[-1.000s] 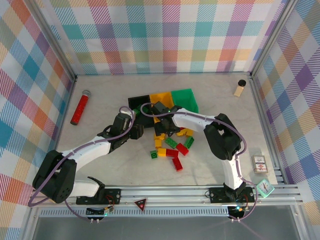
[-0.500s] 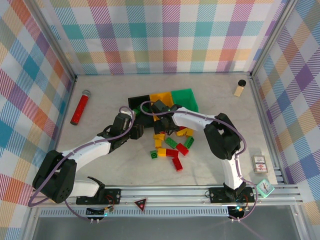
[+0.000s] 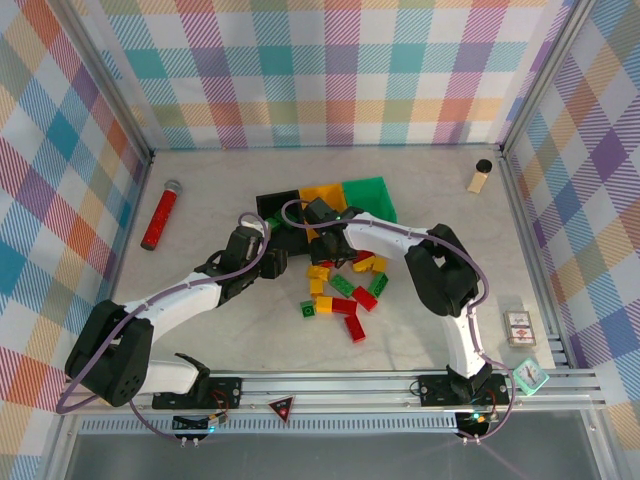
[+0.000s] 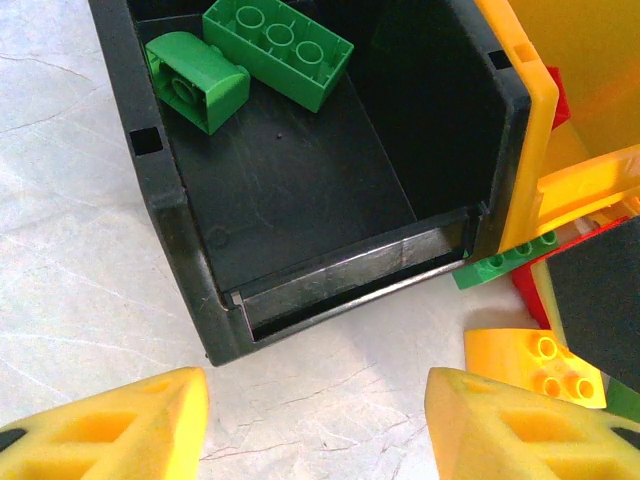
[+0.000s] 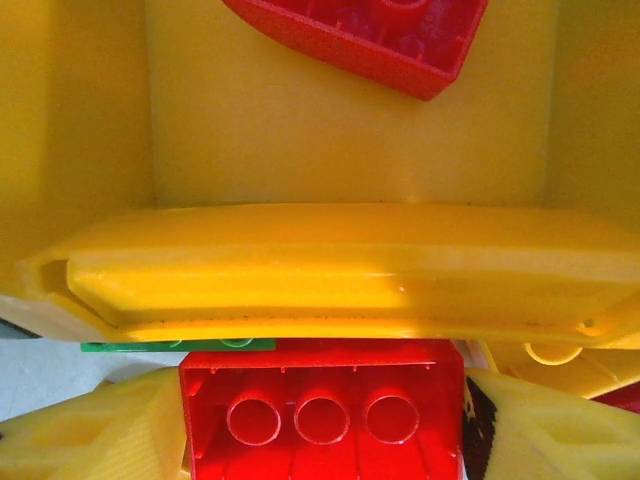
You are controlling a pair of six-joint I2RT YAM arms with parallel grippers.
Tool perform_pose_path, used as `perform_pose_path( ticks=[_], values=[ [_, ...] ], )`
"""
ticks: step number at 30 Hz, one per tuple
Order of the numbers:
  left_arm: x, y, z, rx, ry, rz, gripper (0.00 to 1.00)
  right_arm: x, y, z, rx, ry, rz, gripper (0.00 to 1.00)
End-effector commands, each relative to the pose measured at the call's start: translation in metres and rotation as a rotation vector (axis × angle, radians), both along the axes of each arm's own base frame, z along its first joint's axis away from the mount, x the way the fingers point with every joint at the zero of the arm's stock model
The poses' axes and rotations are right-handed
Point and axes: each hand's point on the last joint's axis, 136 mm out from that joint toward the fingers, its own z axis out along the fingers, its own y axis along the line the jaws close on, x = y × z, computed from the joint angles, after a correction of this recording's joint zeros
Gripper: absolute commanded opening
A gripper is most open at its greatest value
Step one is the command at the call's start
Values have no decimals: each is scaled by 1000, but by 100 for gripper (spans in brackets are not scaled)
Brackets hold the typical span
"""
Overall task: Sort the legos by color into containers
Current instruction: Pick up the lego from the center of the table.
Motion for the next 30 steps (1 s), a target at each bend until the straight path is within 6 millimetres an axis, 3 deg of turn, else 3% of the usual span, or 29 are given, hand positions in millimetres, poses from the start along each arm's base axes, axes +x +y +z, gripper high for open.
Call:
perform_pose_path(
  ticks=[1, 10, 17, 22, 30],
  values=[
    [4, -5, 10, -23, -9, -9, 59, -10, -10, -9, -24, 38, -11, 65],
    [4, -6, 9, -26, -8, -10, 59, -15, -14, 23, 19, -1, -9, 63],
    [4, -6, 9, -26, -8, -10, 59, -8, -11, 62, 61, -74, 0, 64],
    [4, -6, 9, -27, -7, -12, 59, 16, -8, 88, 59, -140, 16, 64],
    [4, -5, 9, -24, -7, -9, 59, 60, 1, 92, 94, -164, 8, 64]
  ],
)
